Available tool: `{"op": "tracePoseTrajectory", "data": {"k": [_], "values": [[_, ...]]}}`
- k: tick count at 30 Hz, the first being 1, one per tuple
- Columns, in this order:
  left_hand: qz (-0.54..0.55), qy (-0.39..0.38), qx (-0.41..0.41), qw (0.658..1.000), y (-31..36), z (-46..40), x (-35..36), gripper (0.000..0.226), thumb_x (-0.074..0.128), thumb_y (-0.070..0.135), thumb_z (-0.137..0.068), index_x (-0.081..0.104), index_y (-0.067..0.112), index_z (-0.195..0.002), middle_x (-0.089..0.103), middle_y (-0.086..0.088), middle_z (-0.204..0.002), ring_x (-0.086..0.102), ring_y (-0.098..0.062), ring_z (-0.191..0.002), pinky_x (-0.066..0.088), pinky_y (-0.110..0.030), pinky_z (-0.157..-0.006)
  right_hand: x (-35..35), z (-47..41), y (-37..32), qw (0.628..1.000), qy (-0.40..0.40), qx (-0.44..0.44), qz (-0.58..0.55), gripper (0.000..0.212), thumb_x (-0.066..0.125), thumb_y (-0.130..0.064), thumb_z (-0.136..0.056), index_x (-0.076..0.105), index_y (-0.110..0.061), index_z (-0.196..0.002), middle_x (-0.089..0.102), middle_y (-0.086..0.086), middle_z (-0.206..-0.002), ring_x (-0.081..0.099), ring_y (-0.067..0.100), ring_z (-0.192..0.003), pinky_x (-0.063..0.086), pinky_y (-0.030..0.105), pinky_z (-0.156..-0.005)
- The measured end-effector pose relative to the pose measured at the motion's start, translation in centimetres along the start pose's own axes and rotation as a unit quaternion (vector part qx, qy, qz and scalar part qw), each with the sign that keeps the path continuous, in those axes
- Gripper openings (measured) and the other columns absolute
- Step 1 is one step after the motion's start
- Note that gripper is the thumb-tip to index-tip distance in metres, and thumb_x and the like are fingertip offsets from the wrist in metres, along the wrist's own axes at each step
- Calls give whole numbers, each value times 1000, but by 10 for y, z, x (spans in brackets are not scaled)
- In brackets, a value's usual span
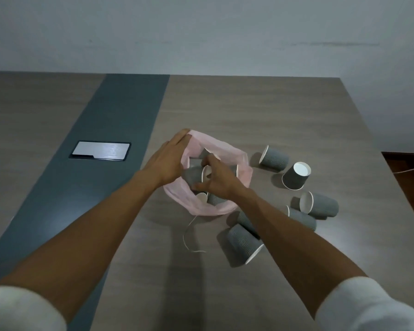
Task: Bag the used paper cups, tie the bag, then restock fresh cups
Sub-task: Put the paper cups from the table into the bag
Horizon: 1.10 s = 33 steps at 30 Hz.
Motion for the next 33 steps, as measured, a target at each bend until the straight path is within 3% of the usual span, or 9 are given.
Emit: {"op": "tracePoseTrajectory", "data": {"k": [5, 8, 10, 13, 18, 24, 26, 30, 33], "values": [[37, -13, 11, 999, 10, 2, 4, 89, 67, -2, -82, 25, 19, -157, 17, 6, -167, 37, -29, -145, 43, -47, -111, 49, -1, 0, 997, -15, -49, 54, 51, 68, -18, -93, 55, -8, -141, 34, 12, -159, 39, 33, -143, 35, 41, -118], [-6, -18, -15, 1000, 9, 6, 9, 86, 66, 0, -81, 26, 23, -154, 15, 11, -166, 42, -32, -135, 49, -47, -99, 34, 11, 4, 990, 61, -96, 82, 42, 47, -22, -97, 56, -2, -133, 49, 20, -145, 50, 38, -127, 44, 49, -107], [-40, -20, -27, 999, 9, 7, 10, 85, 68, 4, -80, 27, 24, -152, 15, 12, -164, 44, -34, -129, 50, -47, -90, 7, 20, 14, 992, 96, -25, 80, 40, 42, -23, -92, 57, -1, -122, 60, 21, -125, 55, 37, -114, 48, 48, -93], [-69, -17, -48, 996, 11, 8, 14, 75, 64, 19, -83, 30, 23, -150, 21, 9, -161, 42, -31, -130, 49, -47, -90, -27, 30, 53, 975, 26, 139, 169, 24, 49, -17, -93, 61, -6, -111, 68, 18, -114, 65, 36, -105, 48, 38, -80], [-81, 31, -59, 994, 23, 6, 18, 54, 54, 24, -93, 42, 17, -145, 37, 1, -151, 45, -30, -126, 52, -50, -90, -34, 62, 101, 917, -201, 218, 265, 49, 69, -25, -89, 58, -7, -133, 60, 12, -137, 59, 33, -123, 49, 40, -101], [-81, 47, -55, 994, 20, 5, 19, 65, 53, -3, -86, 41, 17, -146, 35, 3, -154, 44, -32, -125, 52, -51, -89, -16, 80, 121, 899, -216, 226, 308, 62, 70, -29, -85, 47, -25, -143, 53, 0, -146, 49, 29, -135, 31, 47, -113], [-76, 51, -50, 995, 16, 7, 17, 68, 56, -6, -84, 41, 16, -146, 35, 1, -155, 45, -33, -125, 52, -52, -92, -25, 72, 113, 903, -205, 209, 314, 56, 69, -43, -79, 58, -26, -131, 62, 2, -136, 58, 31, -124, 39, 47, -107], [-67, 57, -47, 995, 9, 10, 10, 74, 60, -9, -83, 39, 15, -150, 33, 1, -159, 45, -34, -126, 50, -51, -96, -63, 41, 77, 971, -98, 207, 71, 49, 72, -51, -59, 70, -19, -96, 73, 3, -97, 69, 22, -88, 59, 37, -81], [-64, 62, -44, 995, 5, 10, 3, 73, 59, -9, -85, 38, 15, -150, 32, 0, -160, 46, -34, -127, 51, -51, -97, -70, 20, 37, 958, 42, 172, -226, 42, 76, -17, -82, 55, -13, -118, 63, 5, -94, 63, 19, -84, 55, 35, -72]]}}
Point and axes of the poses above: each hand's wrist, its own z-axis away from the middle knuckle, its own x-axis out of the palm, y = z × x, the point moved 5 cm from there along -z, towards the middle knuckle
